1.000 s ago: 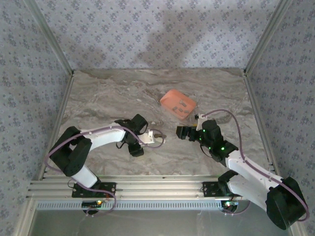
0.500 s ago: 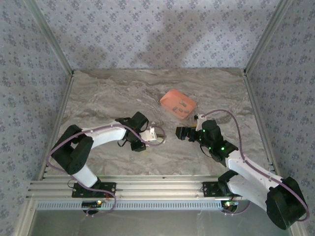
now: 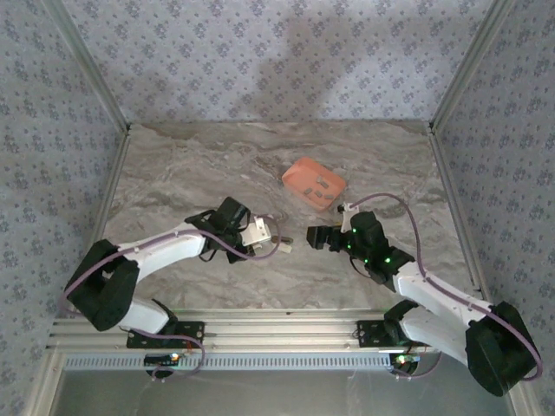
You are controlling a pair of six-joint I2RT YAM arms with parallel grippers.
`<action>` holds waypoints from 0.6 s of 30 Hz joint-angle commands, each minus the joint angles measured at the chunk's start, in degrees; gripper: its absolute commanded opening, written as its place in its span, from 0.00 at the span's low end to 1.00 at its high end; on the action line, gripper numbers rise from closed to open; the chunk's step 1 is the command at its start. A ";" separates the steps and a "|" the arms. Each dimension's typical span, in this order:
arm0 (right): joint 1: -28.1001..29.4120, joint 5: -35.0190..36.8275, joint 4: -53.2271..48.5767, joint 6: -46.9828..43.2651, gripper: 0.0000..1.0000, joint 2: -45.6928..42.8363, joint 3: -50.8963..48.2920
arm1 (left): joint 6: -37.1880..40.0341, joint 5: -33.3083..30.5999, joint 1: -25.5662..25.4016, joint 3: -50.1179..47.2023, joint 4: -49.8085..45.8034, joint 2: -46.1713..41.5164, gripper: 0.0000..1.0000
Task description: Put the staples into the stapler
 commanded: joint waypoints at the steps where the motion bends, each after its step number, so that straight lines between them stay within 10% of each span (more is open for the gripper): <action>1: 1.46 -0.25 1.81 -1.42 1.00 1.38 2.03 | -2.95 0.50 0.21 -1.82 3.83 -4.20 0.31; 18: 6.22 -0.82 10.00 -0.76 1.00 7.16 4.59 | -20.19 0.71 -0.67 -13.08 28.87 -17.53 0.31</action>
